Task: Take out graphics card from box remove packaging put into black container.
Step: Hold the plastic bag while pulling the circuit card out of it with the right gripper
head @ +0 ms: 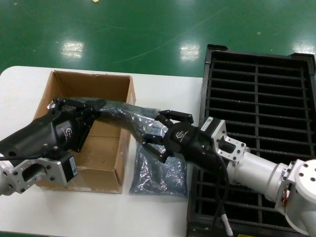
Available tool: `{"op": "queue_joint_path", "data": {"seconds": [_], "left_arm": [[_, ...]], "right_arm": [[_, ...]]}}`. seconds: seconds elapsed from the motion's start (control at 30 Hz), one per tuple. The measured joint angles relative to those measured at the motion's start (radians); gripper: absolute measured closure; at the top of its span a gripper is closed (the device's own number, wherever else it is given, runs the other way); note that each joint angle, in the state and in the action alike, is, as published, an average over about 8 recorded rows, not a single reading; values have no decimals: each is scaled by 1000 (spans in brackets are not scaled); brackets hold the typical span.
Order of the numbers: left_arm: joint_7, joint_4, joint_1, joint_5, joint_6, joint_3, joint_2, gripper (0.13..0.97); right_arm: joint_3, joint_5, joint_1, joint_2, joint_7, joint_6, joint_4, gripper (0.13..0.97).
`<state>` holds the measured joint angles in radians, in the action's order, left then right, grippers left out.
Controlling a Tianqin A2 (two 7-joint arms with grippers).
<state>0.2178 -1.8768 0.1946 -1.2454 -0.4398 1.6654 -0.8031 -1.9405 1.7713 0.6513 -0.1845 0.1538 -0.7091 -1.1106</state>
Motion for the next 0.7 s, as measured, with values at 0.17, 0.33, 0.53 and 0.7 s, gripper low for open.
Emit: {"op": "queue_joint_path", "data": {"seconds": [0.17,0.33,0.53,0.7], "left_arm": [[0,0,0,0,0,0,0,957],[0,0,0,0,0,0,0,957],[0,0,0,0,0,0,0,957],[0,0,0,0,0,0,0,957]], "right_arm": [[-5,1,2,8,-9,-2,7,759],[-5,3,16,25,-8,-1,33,721],[-1,8,39,47,-5,-2,71,716],[1,10,44,53,2,-7,85,761]]}}
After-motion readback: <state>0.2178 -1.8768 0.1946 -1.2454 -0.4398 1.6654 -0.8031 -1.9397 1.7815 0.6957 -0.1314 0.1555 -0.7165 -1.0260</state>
